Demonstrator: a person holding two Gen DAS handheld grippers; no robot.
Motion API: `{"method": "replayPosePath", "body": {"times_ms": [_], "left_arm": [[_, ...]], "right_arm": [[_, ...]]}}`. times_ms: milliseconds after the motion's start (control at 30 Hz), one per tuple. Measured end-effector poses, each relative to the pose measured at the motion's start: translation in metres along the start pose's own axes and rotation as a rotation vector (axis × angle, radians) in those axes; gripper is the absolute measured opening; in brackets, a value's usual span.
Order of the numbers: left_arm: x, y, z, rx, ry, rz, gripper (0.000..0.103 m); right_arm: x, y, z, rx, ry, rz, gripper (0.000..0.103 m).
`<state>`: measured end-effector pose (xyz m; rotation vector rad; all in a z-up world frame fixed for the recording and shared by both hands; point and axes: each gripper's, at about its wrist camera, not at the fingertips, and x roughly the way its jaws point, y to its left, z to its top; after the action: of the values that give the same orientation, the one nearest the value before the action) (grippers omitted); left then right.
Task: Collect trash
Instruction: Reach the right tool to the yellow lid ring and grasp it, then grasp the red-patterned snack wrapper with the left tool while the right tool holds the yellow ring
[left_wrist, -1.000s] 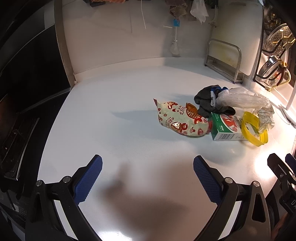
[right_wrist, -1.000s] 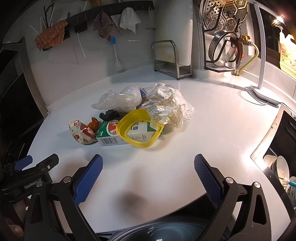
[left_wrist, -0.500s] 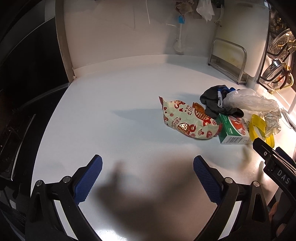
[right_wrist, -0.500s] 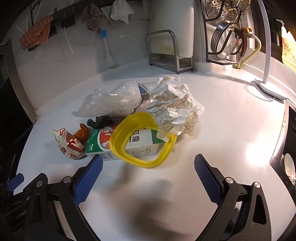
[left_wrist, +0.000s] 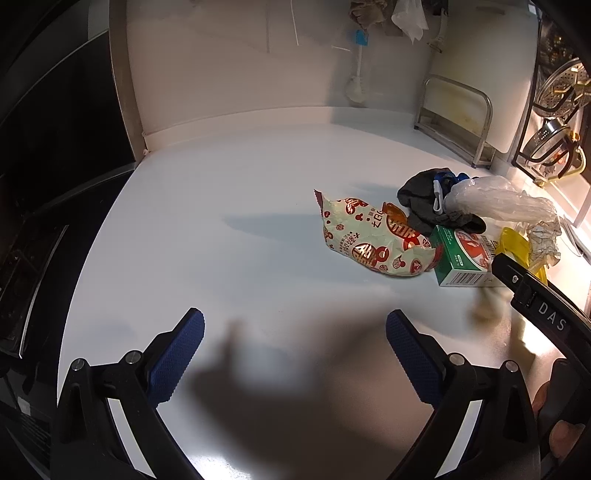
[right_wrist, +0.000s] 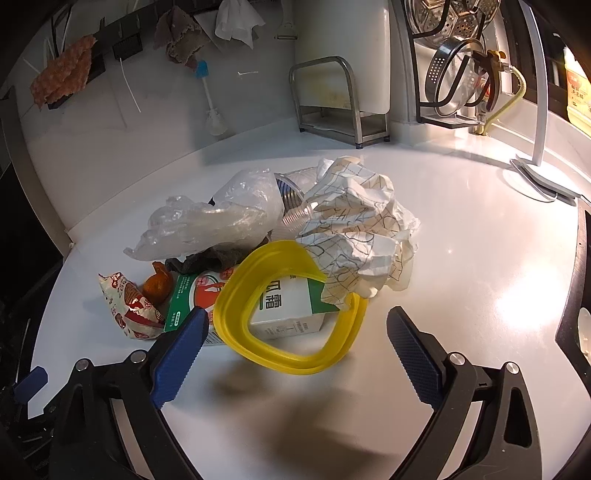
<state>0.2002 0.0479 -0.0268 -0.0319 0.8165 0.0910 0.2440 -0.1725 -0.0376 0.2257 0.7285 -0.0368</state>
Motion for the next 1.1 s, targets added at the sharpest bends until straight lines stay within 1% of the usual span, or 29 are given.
{"method": "replayPosePath", "body": {"times_ms": [67, 100, 133, 167, 367, 667, 800, 933, 1100], "left_arm": [[-0.001, -0.002, 0.000, 0.002, 0.000, -0.001, 0.097], [-0.002, -0.003, 0.000, 0.003, -0.002, -0.001, 0.097], [-0.002, -0.004, 0.000, 0.006, -0.003, 0.000, 0.097], [-0.002, -0.005, 0.000, 0.008, -0.003, 0.000, 0.097], [-0.004, -0.011, 0.002, 0.011, -0.005, -0.009, 0.097], [-0.006, -0.023, 0.013, 0.010, -0.021, -0.033, 0.097], [-0.005, -0.027, 0.016, -0.007, -0.030, -0.041, 0.097], [0.002, -0.032, 0.017, -0.017, -0.015, -0.046, 0.097], [0.008, -0.033, 0.026, -0.070, -0.003, -0.056, 0.097]], "right_arm": [[-0.002, 0.000, 0.000, -0.008, -0.009, 0.006, 0.093], [-0.003, 0.001, 0.000, -0.014, -0.014, 0.006, 0.086], [-0.004, 0.002, 0.000, -0.022, -0.015, 0.005, 0.074], [-0.004, 0.002, 0.001, -0.029, -0.010, 0.004, 0.072], [-0.012, 0.001, -0.006, -0.049, -0.017, 0.027, 0.072], [-0.044, -0.009, -0.024, -0.050, -0.030, 0.079, 0.071], [-0.060, -0.015, -0.031, -0.046, -0.042, 0.096, 0.071], [-0.071, -0.026, -0.038, -0.022, -0.043, 0.108, 0.071], [-0.081, -0.039, -0.040, -0.007, -0.055, 0.113, 0.071]]}}
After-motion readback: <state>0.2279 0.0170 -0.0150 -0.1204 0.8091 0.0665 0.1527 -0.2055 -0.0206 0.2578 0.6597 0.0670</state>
